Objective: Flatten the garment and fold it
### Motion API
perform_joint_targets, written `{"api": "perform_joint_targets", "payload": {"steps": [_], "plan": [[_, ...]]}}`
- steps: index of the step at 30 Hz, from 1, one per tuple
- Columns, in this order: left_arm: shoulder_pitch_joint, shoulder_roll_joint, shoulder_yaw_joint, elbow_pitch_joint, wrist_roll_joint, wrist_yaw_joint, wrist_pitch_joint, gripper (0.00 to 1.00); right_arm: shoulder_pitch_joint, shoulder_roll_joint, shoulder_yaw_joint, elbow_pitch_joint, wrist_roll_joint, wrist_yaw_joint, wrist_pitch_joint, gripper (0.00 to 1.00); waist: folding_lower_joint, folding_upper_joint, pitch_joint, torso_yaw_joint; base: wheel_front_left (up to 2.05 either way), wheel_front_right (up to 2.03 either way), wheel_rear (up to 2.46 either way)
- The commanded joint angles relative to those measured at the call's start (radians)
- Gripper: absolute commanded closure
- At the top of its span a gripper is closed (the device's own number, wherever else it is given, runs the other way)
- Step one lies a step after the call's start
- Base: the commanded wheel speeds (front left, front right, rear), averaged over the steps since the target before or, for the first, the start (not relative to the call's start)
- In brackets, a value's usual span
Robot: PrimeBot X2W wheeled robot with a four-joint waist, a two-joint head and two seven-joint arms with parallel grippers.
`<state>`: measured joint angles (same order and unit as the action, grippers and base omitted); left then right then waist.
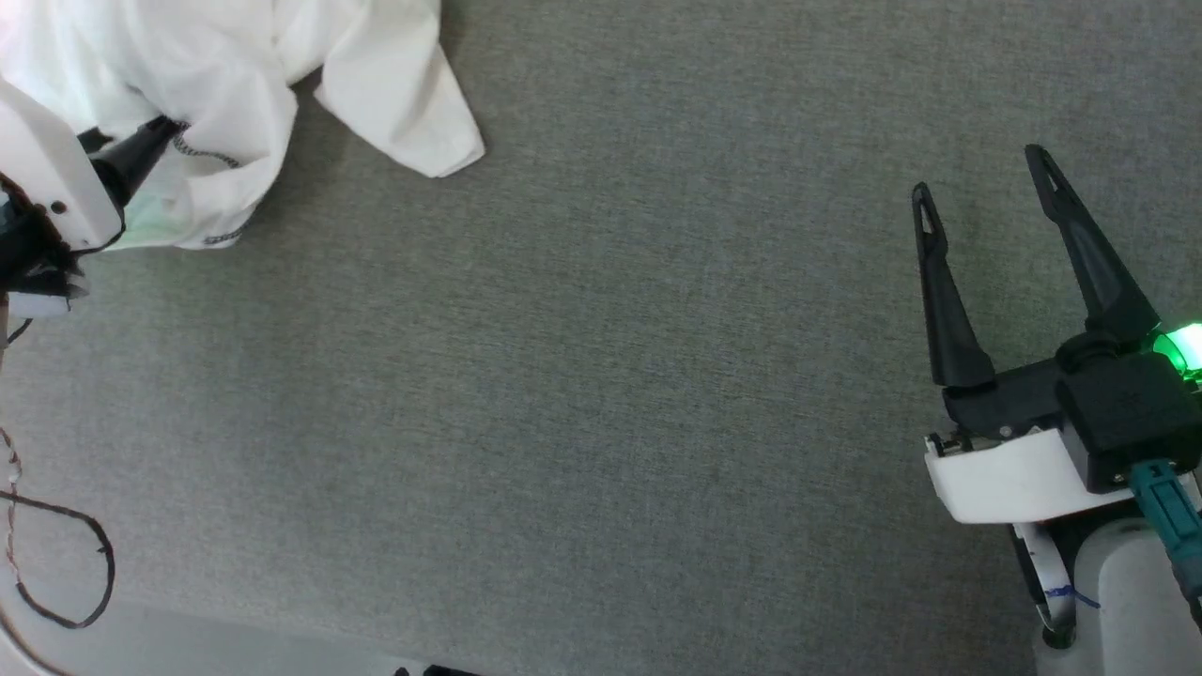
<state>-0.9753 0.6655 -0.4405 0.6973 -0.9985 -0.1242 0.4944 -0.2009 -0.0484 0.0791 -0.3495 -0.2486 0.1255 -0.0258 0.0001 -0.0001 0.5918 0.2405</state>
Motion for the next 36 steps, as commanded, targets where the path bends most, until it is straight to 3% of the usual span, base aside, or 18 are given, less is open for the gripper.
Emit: {"api": "perform_joint_targets", "payload": {"steps": [1, 3, 4, 5, 6, 13, 21, 27, 36], "plan": [[-0.017, -0.013, -0.01, 0.018, -0.011, -0.006, 0.01, 0.0, -0.007, -0.002, 0.0, -0.011, -0.008, 0.005, 0.003, 0.0, -0.0001, 0.0001, 0.03, -0.026, 0.0, 0.0, 0.0], [-0.013, -0.021, -0.02, 0.032, -0.021, -0.006, 0.014, 0.0, -0.008, -0.002, 0.002, -0.012, -0.006, 0.005, 0.005, 0.0, -0.0001, 0.0001, 0.034, -0.029, 0.0, 0.0, 0.0], [-0.011, -0.022, -0.025, 0.038, -0.025, -0.006, 0.015, 0.35, -0.01, -0.002, 0.003, -0.012, -0.005, 0.005, 0.006, 0.0, -0.0001, 0.0001, 0.035, -0.03, 0.0, 0.0, 0.0], [-0.009, -0.021, -0.031, 0.04, -0.026, -0.006, 0.01, 0.96, -0.011, -0.002, 0.004, -0.01, -0.003, 0.005, 0.006, 0.0, -0.0001, 0.0001, 0.035, -0.031, 0.0, 0.0, 0.0], [-0.008, -0.018, -0.035, 0.041, -0.028, -0.006, 0.002, 1.0, -0.014, -0.002, 0.005, -0.008, -0.001, 0.005, 0.006, 0.0, -0.0001, 0.0001, 0.033, -0.032, 0.0, 0.0, 0.0], [-0.023, 0.033, -0.049, 0.03, -0.017, -0.006, -0.097, 1.0, -0.013, -0.002, -0.007, 0.023, 0.032, 0.005, -0.021, 0.0, -0.0001, 0.0001, -0.018, -0.032, 0.0, 0.0, 0.0], [-0.083, 0.094, -0.05, 0.026, 0.041, -0.006, -0.224, 1.0, 0.003, -0.002, -0.02, 0.098, 0.1, 0.005, -0.084, 0.0, -0.0001, 0.0001, -0.149, -0.038, 0.0, 0.0, 0.0], [-0.173, 0.098, -0.043, -0.02, 0.092, 0.016, -0.301, 1.0, 0.031, -0.002, -0.041, 0.164, 0.159, 0.005, -0.136, 0.0, -0.0001, 0.0001, -0.257, -0.034, 0.0, 0.0, 0.0], [-0.318, 0.058, -0.065, -0.129, 0.15, 0.083, -0.279, 1.0, 0.079, -0.002, -0.081, 0.242, 0.234, 0.005, -0.198, 0.0, -0.0001, 0.0001, -0.403, -0.052, 0.0, 0.0, 0.0]]}}
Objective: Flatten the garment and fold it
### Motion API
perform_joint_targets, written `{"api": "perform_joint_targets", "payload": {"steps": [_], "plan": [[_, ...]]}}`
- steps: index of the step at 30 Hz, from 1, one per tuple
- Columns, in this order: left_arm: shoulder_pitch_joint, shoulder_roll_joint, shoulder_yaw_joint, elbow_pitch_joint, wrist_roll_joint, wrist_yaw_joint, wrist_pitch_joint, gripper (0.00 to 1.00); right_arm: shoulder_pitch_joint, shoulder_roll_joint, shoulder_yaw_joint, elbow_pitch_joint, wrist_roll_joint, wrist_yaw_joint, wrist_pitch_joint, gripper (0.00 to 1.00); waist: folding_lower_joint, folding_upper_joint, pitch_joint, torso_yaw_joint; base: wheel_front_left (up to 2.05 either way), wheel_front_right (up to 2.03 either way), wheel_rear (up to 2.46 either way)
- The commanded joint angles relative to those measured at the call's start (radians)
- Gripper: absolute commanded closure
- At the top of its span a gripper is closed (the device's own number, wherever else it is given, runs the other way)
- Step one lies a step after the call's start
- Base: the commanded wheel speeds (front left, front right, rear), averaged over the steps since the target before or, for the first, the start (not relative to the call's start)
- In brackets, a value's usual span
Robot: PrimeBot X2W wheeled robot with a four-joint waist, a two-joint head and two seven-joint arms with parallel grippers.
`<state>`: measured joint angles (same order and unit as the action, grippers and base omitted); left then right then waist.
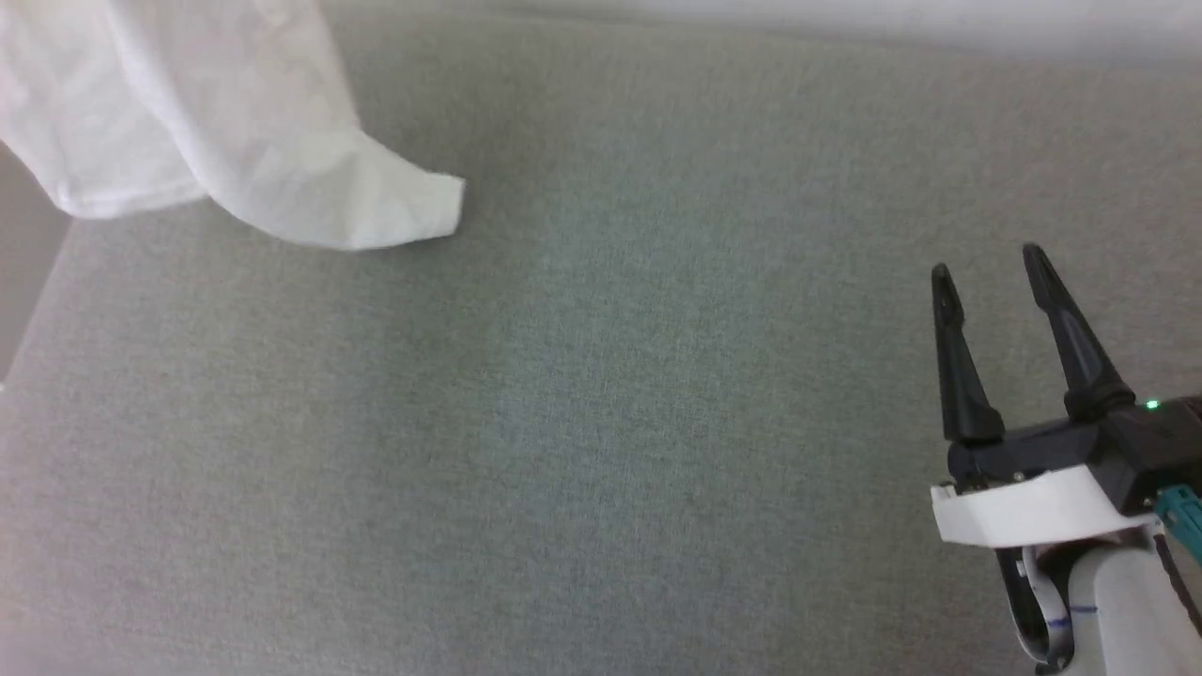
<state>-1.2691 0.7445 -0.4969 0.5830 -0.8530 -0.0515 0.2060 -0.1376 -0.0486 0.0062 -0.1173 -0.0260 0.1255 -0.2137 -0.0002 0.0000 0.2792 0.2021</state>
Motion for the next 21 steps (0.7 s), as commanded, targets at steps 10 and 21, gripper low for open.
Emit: {"api": "perform_joint_targets", "payload": {"steps": [10, 21], "plan": [[-0.116, -0.176, -0.053, -0.133, -0.033, 0.044, 0.112, 1.0, 0.078, -0.002, -0.063, 0.045, 0.06, 0.005, -0.039, 0.0, 0.0002, 0.0, -0.2, -0.067, 0.0, 0.0, 0.0], [-0.038, -0.312, -0.109, -0.27, -0.107, 0.071, 0.178, 1.0, 0.096, -0.002, -0.136, 0.021, 0.058, 0.005, -0.046, 0.0, 0.0002, 0.0, -0.226, -0.161, 0.0, 0.0, 0.0]]}}
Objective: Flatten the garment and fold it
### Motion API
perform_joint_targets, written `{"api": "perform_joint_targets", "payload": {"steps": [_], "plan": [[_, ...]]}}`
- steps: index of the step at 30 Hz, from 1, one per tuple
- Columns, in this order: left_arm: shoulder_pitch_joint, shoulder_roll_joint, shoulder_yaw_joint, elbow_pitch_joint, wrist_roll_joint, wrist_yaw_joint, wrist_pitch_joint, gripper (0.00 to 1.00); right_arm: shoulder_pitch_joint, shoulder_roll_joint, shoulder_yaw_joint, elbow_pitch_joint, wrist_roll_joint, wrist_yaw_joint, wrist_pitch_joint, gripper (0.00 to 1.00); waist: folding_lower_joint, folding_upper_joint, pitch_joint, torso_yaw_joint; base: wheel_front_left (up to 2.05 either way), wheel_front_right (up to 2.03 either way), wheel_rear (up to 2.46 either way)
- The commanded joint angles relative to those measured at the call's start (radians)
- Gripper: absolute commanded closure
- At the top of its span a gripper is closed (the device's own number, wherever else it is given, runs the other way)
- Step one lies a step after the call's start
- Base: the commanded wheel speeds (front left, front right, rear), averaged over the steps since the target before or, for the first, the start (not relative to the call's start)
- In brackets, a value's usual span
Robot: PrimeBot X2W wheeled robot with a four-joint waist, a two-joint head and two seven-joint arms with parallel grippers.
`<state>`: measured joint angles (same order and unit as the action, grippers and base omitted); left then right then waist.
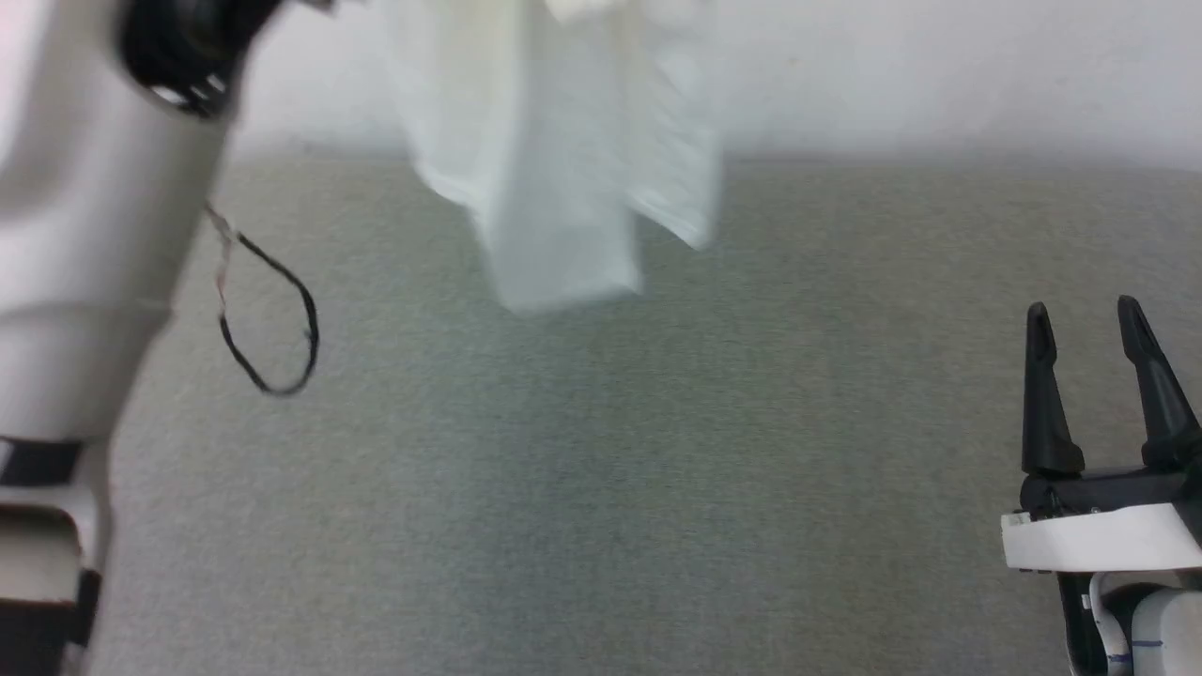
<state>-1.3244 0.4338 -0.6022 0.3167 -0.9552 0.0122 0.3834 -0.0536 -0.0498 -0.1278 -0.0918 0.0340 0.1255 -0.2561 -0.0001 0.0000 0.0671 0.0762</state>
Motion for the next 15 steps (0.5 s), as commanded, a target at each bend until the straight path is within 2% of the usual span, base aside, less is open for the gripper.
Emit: {"api": "perform_joint_targets", "payload": {"steps": [1, 6, 10, 15], "plan": [[0.033, -0.008, -0.015, -0.017, -0.003, 0.01, 0.005, 1.0, 0.015, 0.0, -0.005, -0.006, -0.002, 0.005, -0.003, 0.0, 0.0001, 0.0, -0.012, -0.046, 0.0, 0.0, 0.0], [0.147, -0.05, -0.059, -0.076, -0.013, 0.051, 0.001, 1.0, 0.028, 0.0, -0.014, -0.017, -0.001, 0.005, -0.004, 0.0, 0.0001, 0.0, -0.002, -0.09, 0.0, 0.0, 0.0], [0.273, -0.074, -0.129, -0.108, 0.007, 0.074, -0.013, 1.0, 0.031, 0.0, -0.022, -0.023, 0.006, 0.005, -0.004, 0.0, 0.0001, 0.0, 0.014, -0.11, 0.0, 0.0, 0.0], [0.472, -0.101, -0.211, -0.074, 0.022, 0.108, -0.065, 1.0, 0.022, 0.0, -0.011, -0.023, 0.018, 0.005, -0.004, 0.0, 0.0001, 0.0, 0.04, -0.133, 0.0, 0.0, 0.0]]}}
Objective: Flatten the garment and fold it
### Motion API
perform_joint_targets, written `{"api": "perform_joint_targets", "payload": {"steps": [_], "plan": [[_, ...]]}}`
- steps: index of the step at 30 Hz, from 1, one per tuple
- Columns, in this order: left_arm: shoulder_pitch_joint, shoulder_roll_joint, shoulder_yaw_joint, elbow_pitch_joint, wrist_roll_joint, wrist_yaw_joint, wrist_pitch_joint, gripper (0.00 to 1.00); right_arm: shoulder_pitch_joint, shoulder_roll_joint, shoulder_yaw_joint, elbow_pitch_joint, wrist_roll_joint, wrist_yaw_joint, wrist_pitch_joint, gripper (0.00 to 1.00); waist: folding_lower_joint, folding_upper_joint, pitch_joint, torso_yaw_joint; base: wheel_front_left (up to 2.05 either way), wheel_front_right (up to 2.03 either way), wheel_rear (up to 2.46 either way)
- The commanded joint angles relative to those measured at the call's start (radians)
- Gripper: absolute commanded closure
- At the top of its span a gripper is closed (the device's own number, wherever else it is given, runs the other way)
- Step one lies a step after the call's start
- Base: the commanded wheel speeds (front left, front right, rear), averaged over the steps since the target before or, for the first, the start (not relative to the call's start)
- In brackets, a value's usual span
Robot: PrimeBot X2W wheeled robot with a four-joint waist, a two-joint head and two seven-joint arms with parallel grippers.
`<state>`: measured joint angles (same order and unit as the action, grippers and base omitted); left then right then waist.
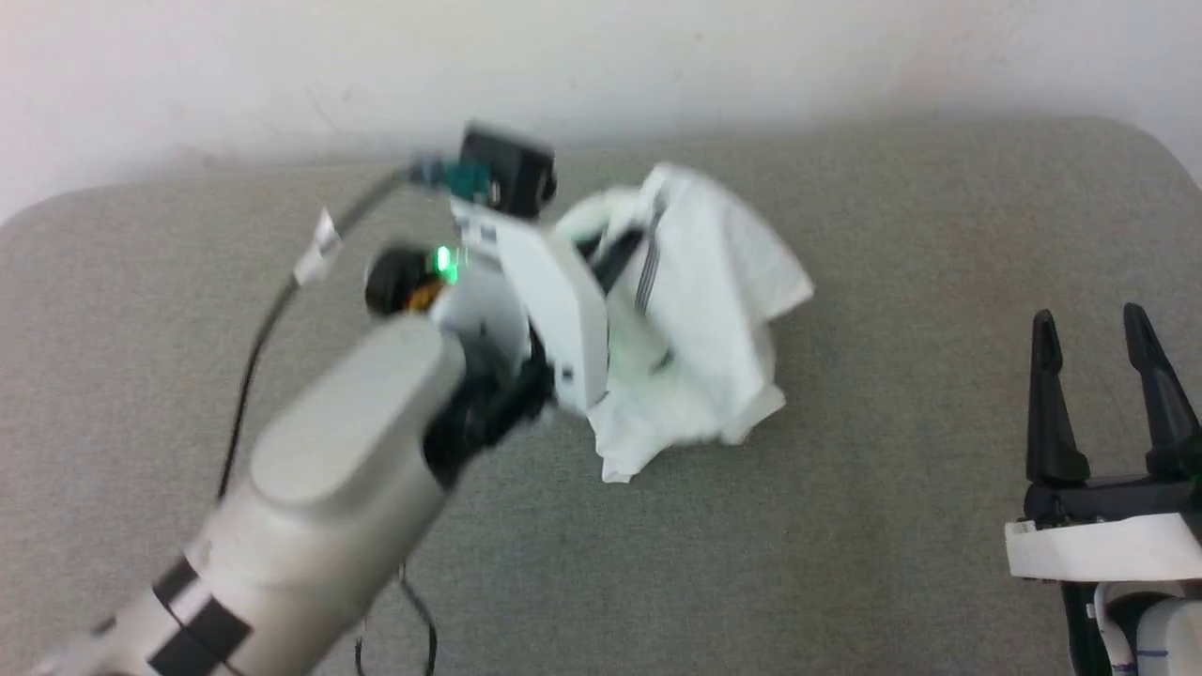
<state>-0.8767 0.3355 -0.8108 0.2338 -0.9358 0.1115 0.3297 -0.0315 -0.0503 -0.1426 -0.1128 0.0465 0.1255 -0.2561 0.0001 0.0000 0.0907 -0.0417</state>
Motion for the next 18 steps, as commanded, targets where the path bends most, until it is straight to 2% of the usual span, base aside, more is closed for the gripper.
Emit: {"api": "perform_joint_targets", "payload": {"steps": [1, 8, 9, 10, 14, 18], "plan": [[0.062, -0.006, -0.017, 0.032, 0.005, 0.013, -0.023, 1.0, -0.004, 0.0, 0.008, -0.001, 0.009, 0.005, -0.004, 0.0, -0.0001, 0.0, 0.023, -0.02, 0.0, 0.0, 0.0], [0.211, -0.049, -0.074, 0.197, 0.017, 0.01, -0.111, 1.0, -0.02, 0.0, 0.02, 0.015, 0.018, 0.005, -0.005, 0.0, -0.0001, 0.0, 0.06, -0.027, 0.0, 0.0, 0.0], [0.215, -0.06, -0.074, 0.208, 0.013, 0.002, -0.123, 0.56, -0.021, 0.0, 0.018, 0.017, 0.017, 0.005, -0.005, 0.0, -0.0001, 0.0, 0.063, -0.022, 0.0, 0.0, 0.0], [0.215, -0.07, -0.067, 0.215, 0.009, -0.002, -0.141, 0.0, -0.022, 0.0, 0.016, 0.019, 0.016, 0.005, -0.005, 0.0, -0.0001, 0.0, 0.066, -0.016, 0.0, 0.0, 0.0], [0.19, -0.088, -0.034, 0.208, 0.013, -0.017, -0.228, 0.0, -0.025, 0.0, 0.016, 0.026, 0.013, 0.005, -0.005, 0.0, -0.0001, 0.0, 0.064, 0.011, 0.0, 0.0, 0.0], [0.184, -0.071, 0.023, 0.142, 0.019, -0.011, -0.336, 0.0, -0.026, 0.0, 0.022, 0.03, 0.01, 0.005, -0.005, 0.0, -0.0001, 0.0, 0.051, 0.037, 0.0, 0.0, 0.0]]}}
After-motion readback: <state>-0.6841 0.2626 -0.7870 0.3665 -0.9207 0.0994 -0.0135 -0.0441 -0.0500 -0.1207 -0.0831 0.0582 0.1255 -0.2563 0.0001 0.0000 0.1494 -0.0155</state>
